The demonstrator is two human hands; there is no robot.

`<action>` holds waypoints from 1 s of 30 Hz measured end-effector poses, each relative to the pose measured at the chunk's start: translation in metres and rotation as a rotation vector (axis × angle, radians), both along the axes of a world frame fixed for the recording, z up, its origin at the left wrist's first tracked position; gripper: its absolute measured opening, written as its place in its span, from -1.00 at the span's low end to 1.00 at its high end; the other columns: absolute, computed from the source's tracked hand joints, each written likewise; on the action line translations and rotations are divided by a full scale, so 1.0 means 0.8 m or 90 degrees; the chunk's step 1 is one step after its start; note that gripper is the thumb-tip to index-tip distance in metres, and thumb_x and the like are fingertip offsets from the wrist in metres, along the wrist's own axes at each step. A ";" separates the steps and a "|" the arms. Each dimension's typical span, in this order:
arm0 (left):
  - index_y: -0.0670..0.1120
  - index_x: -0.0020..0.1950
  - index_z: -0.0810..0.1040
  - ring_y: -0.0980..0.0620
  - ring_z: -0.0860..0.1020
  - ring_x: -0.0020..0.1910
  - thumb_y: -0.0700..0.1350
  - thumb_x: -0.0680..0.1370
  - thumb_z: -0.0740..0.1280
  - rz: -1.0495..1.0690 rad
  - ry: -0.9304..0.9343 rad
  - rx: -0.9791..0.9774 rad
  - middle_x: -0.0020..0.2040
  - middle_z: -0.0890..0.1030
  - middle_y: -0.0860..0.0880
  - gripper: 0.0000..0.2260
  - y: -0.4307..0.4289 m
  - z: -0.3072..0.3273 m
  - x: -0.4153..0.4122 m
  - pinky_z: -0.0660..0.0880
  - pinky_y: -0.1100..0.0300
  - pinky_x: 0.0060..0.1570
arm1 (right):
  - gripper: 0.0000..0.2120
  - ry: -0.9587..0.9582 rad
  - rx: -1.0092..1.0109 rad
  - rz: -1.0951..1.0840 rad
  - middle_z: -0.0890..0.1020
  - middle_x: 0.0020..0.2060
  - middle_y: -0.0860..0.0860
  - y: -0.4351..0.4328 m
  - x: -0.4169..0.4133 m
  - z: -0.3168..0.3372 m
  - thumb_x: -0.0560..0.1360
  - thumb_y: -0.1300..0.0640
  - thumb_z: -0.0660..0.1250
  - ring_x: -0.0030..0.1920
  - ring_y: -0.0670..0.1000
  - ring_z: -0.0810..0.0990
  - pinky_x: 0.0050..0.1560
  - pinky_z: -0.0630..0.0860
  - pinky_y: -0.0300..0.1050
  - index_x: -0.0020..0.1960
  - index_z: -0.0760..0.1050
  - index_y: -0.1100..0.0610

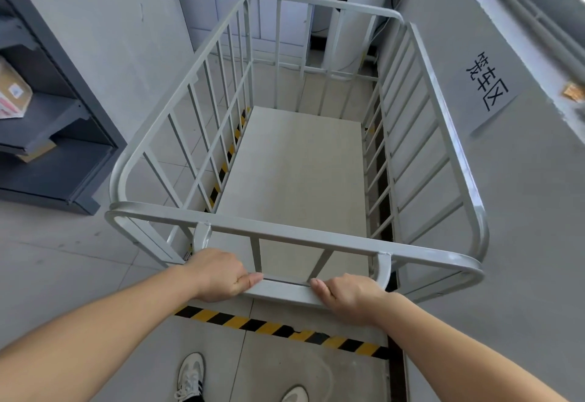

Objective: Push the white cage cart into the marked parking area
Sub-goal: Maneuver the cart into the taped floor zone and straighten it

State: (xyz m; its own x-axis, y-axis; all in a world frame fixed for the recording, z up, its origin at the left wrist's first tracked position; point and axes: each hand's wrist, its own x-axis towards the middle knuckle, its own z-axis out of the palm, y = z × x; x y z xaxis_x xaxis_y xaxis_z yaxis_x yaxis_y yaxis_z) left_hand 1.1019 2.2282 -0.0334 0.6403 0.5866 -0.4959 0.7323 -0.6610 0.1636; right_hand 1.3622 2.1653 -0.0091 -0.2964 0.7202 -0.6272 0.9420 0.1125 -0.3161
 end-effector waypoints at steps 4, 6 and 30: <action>-0.07 -0.30 0.40 0.05 0.33 -0.45 0.35 0.50 -0.26 0.025 0.014 0.002 -0.42 0.37 0.01 -0.35 0.002 0.002 0.000 0.50 0.07 -0.20 | -0.50 0.003 -0.009 -0.002 0.44 -0.36 0.00 0.002 0.000 -0.003 0.58 -0.26 -0.21 -0.26 0.08 0.48 -0.18 0.40 -0.03 -0.30 0.30 -0.04; -0.08 -0.31 0.39 0.04 0.32 -0.45 0.34 0.52 -0.24 0.026 0.014 0.005 -0.42 0.37 0.01 -0.37 0.002 0.003 0.000 0.49 0.06 -0.19 | -0.54 0.002 -0.010 -0.002 0.44 -0.35 0.00 0.002 0.000 -0.002 0.59 -0.24 -0.20 -0.20 0.12 0.51 -0.13 0.44 -0.01 -0.28 0.29 -0.07; -0.03 0.02 0.51 0.06 0.45 -0.05 -0.09 0.62 0.13 0.017 -0.026 0.033 -0.06 0.48 0.07 -0.84 0.024 0.052 -0.044 0.46 0.11 0.01 | -0.64 -0.121 0.103 -0.026 0.59 -0.11 0.08 -0.017 -0.026 0.009 0.65 -0.05 -0.07 -0.10 0.11 0.57 -0.04 0.53 0.03 0.21 0.44 0.03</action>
